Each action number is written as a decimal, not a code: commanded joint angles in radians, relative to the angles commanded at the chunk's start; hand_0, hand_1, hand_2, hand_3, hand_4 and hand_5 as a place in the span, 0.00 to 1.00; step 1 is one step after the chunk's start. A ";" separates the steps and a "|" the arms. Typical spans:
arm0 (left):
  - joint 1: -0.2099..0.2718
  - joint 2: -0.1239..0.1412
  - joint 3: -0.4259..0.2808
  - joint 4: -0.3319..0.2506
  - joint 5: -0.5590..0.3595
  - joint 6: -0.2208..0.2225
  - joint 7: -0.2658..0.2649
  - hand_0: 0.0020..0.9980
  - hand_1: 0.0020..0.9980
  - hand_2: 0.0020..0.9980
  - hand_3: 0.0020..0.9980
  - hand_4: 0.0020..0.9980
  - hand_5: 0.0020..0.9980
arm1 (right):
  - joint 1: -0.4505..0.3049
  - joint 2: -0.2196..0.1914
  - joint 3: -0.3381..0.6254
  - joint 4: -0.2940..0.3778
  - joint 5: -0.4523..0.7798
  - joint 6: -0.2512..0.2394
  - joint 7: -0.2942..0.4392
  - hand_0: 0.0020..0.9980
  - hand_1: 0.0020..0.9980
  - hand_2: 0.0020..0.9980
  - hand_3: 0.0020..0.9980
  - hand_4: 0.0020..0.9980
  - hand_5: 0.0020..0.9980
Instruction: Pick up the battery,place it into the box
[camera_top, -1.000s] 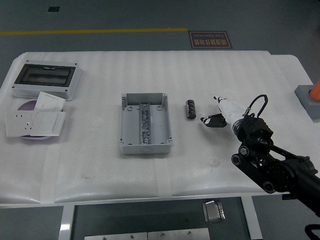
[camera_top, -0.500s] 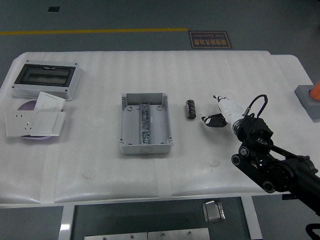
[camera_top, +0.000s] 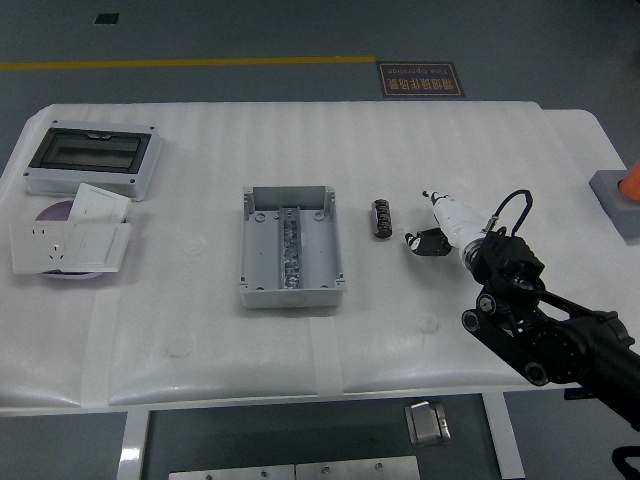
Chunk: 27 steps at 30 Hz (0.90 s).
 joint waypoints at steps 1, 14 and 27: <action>0.000 0.000 0.000 0.000 0.000 0.000 0.000 0.57 0.63 0.52 0.57 0.61 0.03 | 0.000 0.001 -0.002 0.000 0.001 -0.002 0.001 0.49 0.69 0.90 0.98 0.56 0.31; 0.001 0.000 0.002 0.000 -0.005 0.004 -0.006 0.57 0.63 0.52 0.57 0.61 0.03 | 0.000 0.004 -0.014 0.001 0.014 -0.016 0.010 0.58 0.70 0.86 0.94 0.43 0.20; 0.000 -0.002 0.006 0.002 -0.009 0.011 -0.016 0.57 0.63 0.52 0.57 0.62 0.03 | 0.000 0.003 -0.018 0.009 0.002 -0.017 -0.002 0.52 0.69 0.85 0.85 0.39 0.18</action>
